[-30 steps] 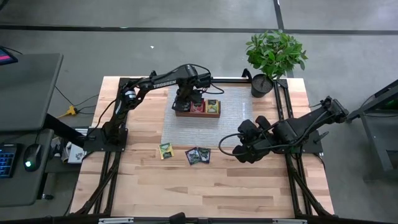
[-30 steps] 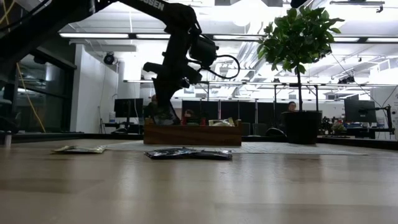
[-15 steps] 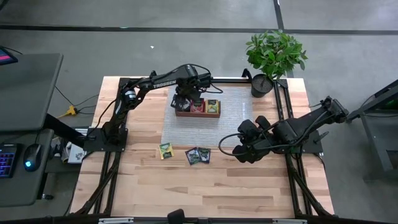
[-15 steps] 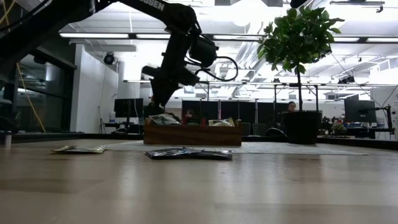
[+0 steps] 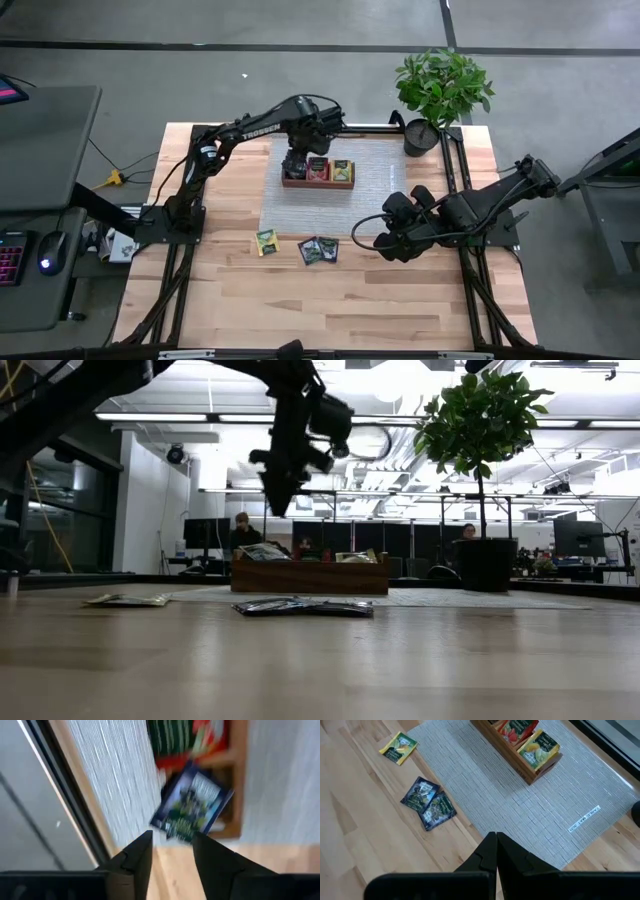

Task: Pick & Place Tea
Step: Put the purple tea bag into the left section of the wooden organizer

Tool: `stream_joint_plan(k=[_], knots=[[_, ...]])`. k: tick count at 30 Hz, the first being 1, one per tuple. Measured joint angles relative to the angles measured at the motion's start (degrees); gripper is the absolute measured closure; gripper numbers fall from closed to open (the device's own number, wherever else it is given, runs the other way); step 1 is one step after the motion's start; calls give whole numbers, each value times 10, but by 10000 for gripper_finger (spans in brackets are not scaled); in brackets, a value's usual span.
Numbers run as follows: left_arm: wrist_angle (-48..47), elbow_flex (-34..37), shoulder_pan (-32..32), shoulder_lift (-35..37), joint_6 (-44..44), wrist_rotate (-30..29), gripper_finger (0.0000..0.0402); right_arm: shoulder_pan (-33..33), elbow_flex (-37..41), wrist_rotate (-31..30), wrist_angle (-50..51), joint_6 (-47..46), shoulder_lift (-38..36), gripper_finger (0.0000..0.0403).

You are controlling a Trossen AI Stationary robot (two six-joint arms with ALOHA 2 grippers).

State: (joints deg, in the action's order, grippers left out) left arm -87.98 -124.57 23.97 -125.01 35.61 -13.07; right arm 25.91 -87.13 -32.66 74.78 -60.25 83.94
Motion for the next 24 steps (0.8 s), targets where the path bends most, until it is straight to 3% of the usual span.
stream_joint_plan(k=[8,14,24], knots=[[51,-13,0,1,-68,131,390,0,0,0,0,2,0,402],[94,-13,0,1,-104,180,397,0,0,0,0,1,0,402],[146,18,0,0,-179,192,401,0,0,-2,0,-6,0,402]])
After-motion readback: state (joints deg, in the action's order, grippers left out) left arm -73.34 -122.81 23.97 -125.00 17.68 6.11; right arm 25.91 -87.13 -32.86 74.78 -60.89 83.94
